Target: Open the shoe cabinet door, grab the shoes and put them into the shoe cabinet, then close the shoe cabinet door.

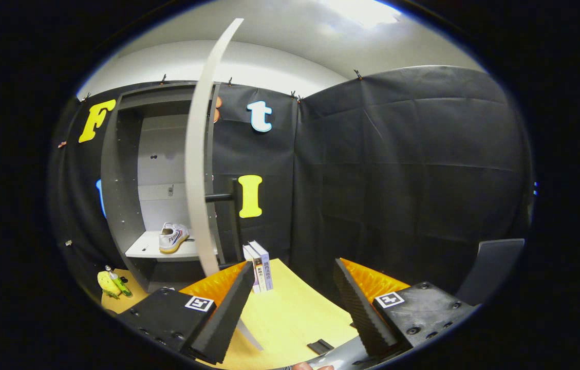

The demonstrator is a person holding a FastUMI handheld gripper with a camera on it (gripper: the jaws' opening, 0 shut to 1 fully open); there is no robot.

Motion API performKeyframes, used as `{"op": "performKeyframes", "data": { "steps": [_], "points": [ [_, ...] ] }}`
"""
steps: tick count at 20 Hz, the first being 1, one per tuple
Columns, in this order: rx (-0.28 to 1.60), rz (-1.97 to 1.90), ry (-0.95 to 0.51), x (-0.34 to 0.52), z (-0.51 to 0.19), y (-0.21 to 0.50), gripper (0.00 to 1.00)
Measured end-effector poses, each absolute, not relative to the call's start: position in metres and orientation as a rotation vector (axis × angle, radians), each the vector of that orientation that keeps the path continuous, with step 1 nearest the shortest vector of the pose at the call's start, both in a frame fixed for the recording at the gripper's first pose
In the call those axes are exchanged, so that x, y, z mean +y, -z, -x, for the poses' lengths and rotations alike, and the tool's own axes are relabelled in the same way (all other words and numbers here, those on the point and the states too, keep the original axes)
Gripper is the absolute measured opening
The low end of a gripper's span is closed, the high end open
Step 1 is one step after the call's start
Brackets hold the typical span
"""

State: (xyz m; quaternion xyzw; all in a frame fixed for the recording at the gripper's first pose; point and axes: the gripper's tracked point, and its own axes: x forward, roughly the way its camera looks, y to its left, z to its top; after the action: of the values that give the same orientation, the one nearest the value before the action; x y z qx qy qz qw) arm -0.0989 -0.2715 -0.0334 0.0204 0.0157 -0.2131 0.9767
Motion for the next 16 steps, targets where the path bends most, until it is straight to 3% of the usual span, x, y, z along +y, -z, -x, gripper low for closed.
{"op": "performKeyframes", "data": {
  "steps": [4,16],
  "points": [
    [0.071,-0.035,0.402,-0.276,0.071,0.040,0.97],
    [0.076,-0.051,0.342,-0.263,0.073,0.032,0.95]
  ]
}}
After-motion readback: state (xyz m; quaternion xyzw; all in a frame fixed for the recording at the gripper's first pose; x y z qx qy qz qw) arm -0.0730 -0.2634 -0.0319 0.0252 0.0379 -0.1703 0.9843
